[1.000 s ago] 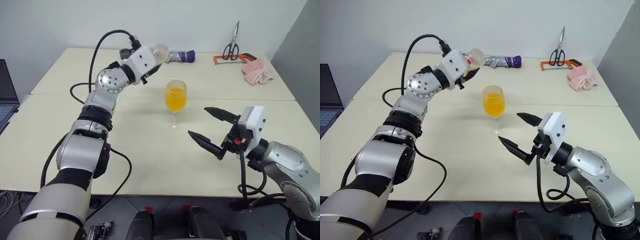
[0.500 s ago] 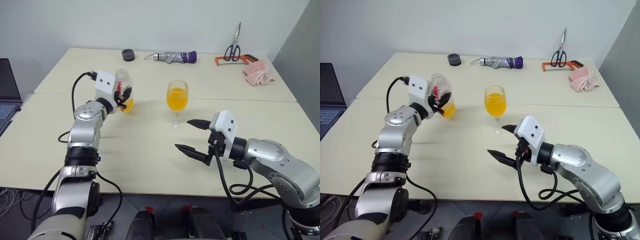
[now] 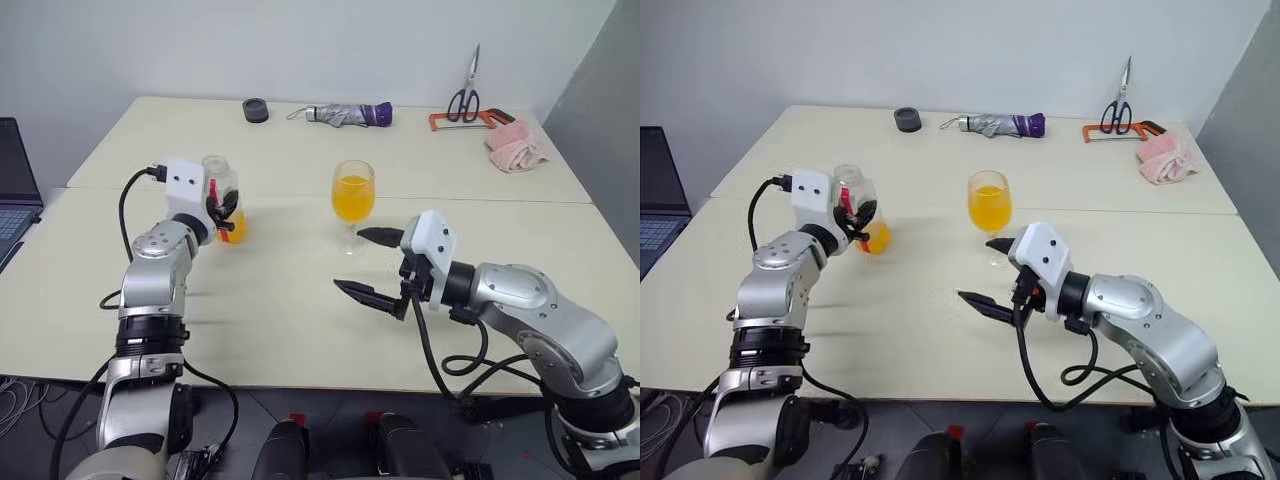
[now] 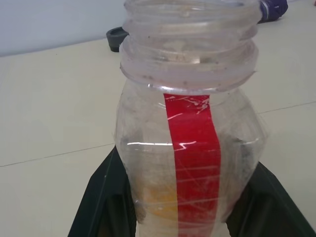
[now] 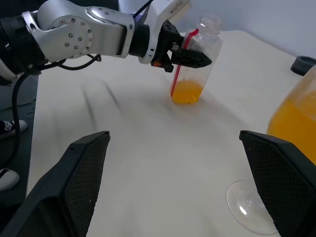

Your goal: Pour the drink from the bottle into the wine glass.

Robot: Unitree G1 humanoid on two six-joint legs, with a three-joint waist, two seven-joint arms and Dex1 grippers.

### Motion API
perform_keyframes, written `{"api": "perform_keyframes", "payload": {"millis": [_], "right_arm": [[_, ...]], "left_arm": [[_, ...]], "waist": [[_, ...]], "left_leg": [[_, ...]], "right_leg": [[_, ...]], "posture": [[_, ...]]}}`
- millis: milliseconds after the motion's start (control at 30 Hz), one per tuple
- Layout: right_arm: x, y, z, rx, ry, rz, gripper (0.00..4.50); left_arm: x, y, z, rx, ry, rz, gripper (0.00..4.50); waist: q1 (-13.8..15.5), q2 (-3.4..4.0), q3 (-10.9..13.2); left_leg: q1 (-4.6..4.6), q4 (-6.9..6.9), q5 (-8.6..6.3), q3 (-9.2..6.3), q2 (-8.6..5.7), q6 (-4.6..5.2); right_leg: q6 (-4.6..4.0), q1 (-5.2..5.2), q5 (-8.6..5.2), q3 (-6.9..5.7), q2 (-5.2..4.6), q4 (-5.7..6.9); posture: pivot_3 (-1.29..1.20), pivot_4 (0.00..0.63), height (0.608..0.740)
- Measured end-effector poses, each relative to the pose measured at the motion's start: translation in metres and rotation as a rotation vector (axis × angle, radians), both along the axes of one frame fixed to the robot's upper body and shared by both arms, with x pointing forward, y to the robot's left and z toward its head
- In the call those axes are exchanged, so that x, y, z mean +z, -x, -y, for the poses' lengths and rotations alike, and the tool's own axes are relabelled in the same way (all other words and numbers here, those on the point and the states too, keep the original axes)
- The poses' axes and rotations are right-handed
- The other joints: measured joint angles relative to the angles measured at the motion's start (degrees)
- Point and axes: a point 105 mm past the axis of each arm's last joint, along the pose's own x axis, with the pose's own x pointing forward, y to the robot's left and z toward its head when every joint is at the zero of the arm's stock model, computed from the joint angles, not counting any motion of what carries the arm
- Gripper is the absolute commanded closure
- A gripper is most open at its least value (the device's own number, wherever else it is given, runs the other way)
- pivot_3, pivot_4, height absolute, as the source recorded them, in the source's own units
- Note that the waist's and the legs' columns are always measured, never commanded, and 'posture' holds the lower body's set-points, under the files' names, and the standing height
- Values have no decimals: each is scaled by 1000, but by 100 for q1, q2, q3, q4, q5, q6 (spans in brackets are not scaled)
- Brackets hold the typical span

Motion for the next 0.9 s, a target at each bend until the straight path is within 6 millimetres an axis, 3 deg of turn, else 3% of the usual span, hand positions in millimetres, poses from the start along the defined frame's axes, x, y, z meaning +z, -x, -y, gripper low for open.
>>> {"api": "perform_keyframes", "payload": {"millis": [300, 567, 900], "right_arm": [[3, -2, -3, 3, 2, -4, 0], [3, -3, -3, 3, 2, -12, 0], [0, -4, -1, -7, 4, -22, 0]], "left_arm": [[-6, 7, -3, -14, 57, 52, 2735], [-8, 8, -9, 7, 134, 65, 107], [-10, 10, -5, -16, 97, 95, 46]], "waist": [[0, 0, 0], [0, 0, 0], [0, 0, 0]], "left_leg": [[0, -1, 0, 0, 0, 0], [0, -2, 0, 0, 0, 0], [0, -6, 0, 0, 0, 0]], "right_leg": [[0, 0, 0, 0, -2, -1], [0, 0, 0, -1, -1, -2], [0, 0, 0, 1, -1, -6]], "posture": [[0, 150, 740], [0, 150, 740], [0, 150, 740]]}}
